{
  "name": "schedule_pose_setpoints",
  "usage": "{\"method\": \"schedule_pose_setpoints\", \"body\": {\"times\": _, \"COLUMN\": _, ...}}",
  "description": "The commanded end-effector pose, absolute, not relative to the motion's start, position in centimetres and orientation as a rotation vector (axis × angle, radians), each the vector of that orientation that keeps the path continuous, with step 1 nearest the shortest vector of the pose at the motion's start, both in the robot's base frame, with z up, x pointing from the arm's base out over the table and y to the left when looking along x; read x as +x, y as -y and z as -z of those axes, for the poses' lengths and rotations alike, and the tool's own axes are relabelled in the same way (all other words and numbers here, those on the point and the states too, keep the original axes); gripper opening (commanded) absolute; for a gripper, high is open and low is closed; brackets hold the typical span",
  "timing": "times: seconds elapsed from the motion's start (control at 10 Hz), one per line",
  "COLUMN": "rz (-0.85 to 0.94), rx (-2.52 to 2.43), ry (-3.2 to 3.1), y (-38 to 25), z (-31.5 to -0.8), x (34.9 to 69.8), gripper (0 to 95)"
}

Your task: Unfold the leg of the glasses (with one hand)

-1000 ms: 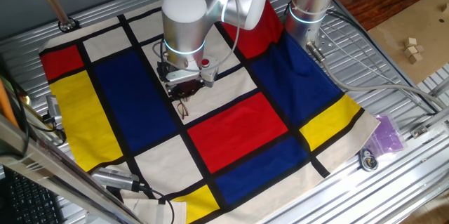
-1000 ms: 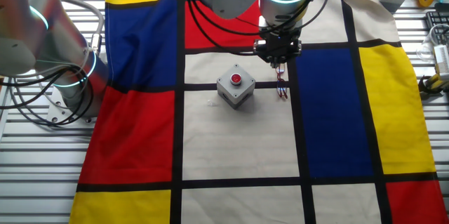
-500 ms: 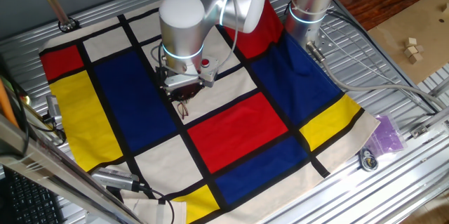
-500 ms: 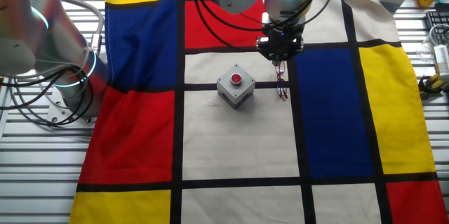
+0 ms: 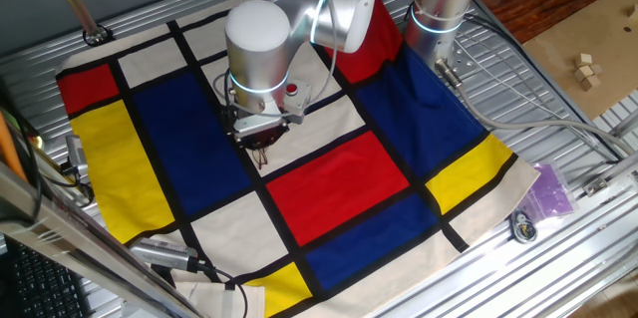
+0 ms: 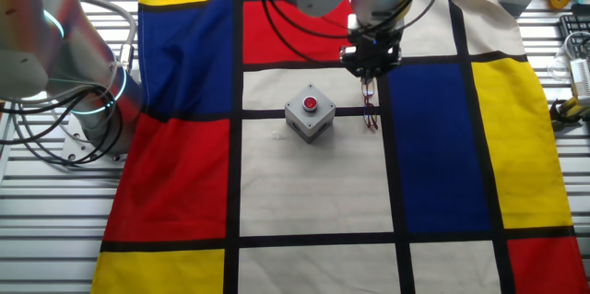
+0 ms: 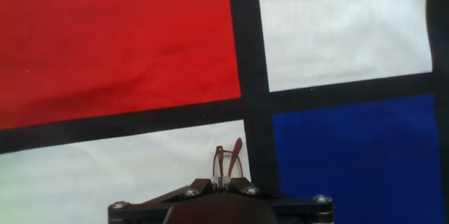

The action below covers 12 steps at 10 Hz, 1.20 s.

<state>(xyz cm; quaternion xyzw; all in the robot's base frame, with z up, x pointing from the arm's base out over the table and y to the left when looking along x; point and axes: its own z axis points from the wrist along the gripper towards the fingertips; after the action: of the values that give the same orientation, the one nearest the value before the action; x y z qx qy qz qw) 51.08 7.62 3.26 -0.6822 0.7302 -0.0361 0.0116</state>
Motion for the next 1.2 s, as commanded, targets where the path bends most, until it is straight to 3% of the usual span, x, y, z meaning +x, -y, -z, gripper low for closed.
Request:
{"method": "schedule_pose_setpoints", "body": {"times": 0.1, "rz": 0.123, "rx": -2.128, "ry": -2.271, "y": -7.59, "z": -2.71, "x": 51.28, "gripper": 0.0}}
{"method": "schedule_pose_setpoints", "body": {"times": 0.4, "rz": 0.123, "rx": -2.134, "ry": -2.263, "y": -7.59, "z": -2.45, "x": 51.33, "gripper": 0.0}}
{"method": "schedule_pose_setpoints", "body": {"times": 0.5, "rz": 0.123, "rx": -2.139, "ry": -2.258, "y": -7.59, "z": -2.45, "x": 51.33, "gripper": 19.0}}
{"method": "schedule_pose_setpoints", "body": {"times": 0.9, "rz": 0.128, "rx": -2.136, "ry": -2.263, "y": -7.59, "z": -2.45, "x": 51.33, "gripper": 19.0}}
{"method": "schedule_pose_setpoints", "body": {"times": 1.0, "rz": 0.128, "rx": -2.134, "ry": -2.265, "y": -7.59, "z": -2.45, "x": 51.33, "gripper": 0.0}}
{"method": "schedule_pose_setpoints", "body": {"times": 1.2, "rz": 0.131, "rx": -2.126, "ry": -2.271, "y": -7.59, "z": -2.42, "x": 51.33, "gripper": 0.0}}
